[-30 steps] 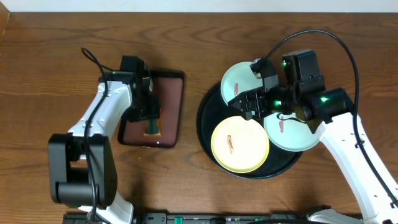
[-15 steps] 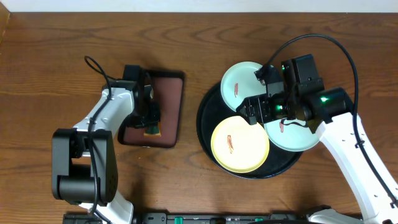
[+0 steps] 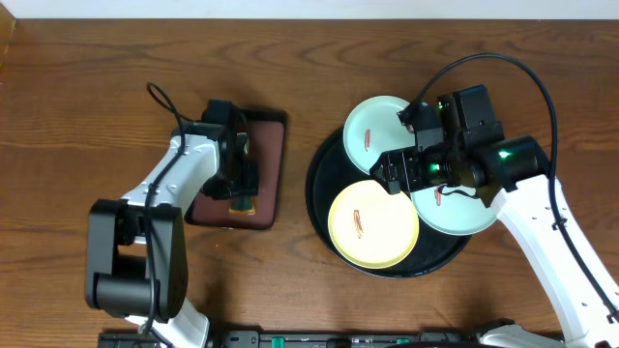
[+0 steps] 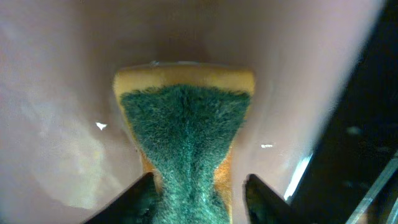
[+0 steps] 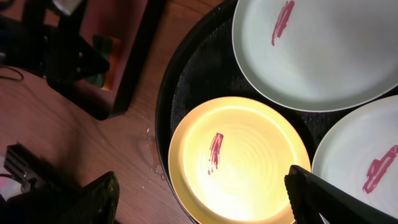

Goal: Clean dirty plates on tray and stack at the side

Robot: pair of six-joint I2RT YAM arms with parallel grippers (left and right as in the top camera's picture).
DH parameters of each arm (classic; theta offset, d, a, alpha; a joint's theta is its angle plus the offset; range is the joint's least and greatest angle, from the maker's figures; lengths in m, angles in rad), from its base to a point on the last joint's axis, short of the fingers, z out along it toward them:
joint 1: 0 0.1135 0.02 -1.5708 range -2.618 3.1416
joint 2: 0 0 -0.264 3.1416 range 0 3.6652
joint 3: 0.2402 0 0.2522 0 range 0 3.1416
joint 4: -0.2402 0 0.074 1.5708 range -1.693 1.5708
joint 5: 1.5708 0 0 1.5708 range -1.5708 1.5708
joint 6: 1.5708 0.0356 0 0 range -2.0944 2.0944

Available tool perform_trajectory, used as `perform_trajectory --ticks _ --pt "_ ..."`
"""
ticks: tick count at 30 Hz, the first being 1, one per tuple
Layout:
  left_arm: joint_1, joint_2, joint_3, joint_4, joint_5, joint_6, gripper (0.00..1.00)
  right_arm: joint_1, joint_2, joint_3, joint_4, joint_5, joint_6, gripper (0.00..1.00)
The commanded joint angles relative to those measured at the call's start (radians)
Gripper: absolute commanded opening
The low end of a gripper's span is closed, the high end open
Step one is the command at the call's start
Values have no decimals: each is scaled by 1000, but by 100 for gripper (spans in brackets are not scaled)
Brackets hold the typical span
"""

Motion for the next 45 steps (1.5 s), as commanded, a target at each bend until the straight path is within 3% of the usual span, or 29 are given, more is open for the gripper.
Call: perform_trajectory --ticks 1,7,15,18,24,30,38,45 --pt "0 -58 42 -16 1 -2 54 10 0 -5 0 6 11 84" --pt "-7 -60 6 -13 0 -21 54 10 2 -5 0 6 11 84" --pt "-9 -10 -122 135 0 -63 38 10 2 -5 -6 6 11 87" --pt "-9 -2 -120 134 1 -63 8 10 3 -8 -16 6 11 87" --pt "-9 -43 -17 11 1 -62 7 10 10 -77 -18 138 148 79" --pt "-10 -138 145 -183 13 -62 7 9 25 -211 -3 237 259 47" --pt "-52 -329 160 -224 182 -98 8 10 88 -364 87 380 356 49" --pt "-229 -321 148 -159 181 -191 7 10 165 -472 282 334 356 38"
